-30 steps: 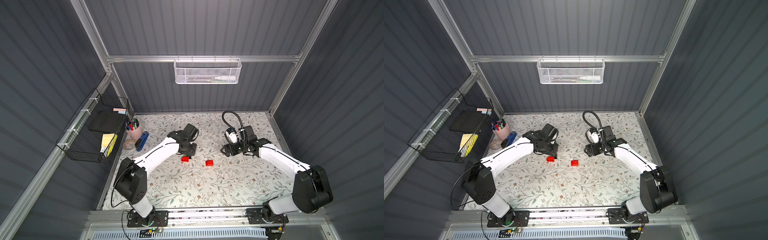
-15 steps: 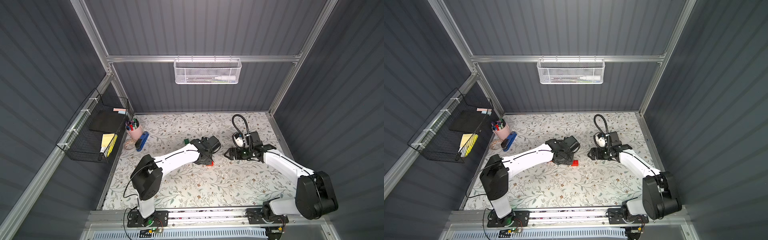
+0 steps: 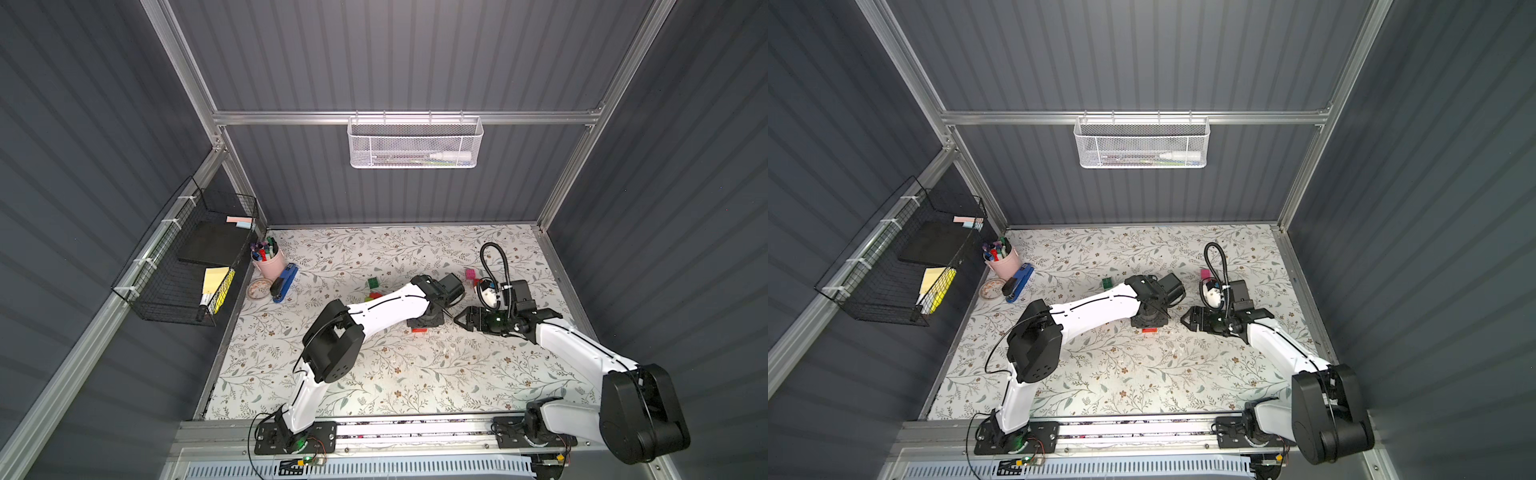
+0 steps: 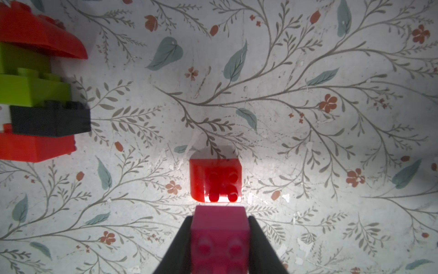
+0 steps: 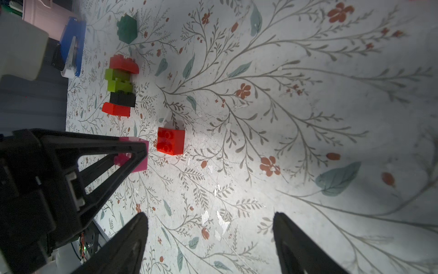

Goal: Assemble the letter s with lego
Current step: Assemble the lego brick with the lego brick.

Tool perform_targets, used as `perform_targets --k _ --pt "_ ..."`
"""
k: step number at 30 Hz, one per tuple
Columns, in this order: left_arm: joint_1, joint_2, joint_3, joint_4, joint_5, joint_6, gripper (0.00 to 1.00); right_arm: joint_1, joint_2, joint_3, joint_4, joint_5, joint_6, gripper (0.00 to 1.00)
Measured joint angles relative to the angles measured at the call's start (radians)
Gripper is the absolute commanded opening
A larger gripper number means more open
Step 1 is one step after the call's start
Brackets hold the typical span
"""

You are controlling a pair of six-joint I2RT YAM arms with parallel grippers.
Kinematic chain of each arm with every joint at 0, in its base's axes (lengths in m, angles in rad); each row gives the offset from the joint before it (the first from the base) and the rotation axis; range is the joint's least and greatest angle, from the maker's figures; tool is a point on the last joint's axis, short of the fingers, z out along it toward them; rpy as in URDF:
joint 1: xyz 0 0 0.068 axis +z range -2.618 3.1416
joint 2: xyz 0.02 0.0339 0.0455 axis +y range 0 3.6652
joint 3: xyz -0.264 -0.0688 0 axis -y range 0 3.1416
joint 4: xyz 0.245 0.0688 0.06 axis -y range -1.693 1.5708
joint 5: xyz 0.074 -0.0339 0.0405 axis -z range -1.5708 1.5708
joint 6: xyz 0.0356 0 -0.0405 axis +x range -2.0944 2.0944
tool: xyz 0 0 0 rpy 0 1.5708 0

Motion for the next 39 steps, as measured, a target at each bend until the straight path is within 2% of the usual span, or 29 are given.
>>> perform_targets --k 13,39 --pt "-0.007 0.098 0.108 -0.039 -0.019 -0.053 0.24 -0.029 0.019 -0.016 0.04 -0.042 0.025 0.84" --pt "-0.007 0.13 0.112 -0.032 -0.045 -0.06 0.24 -0.042 0.05 -0.022 0.06 -0.076 0.037 0.83"
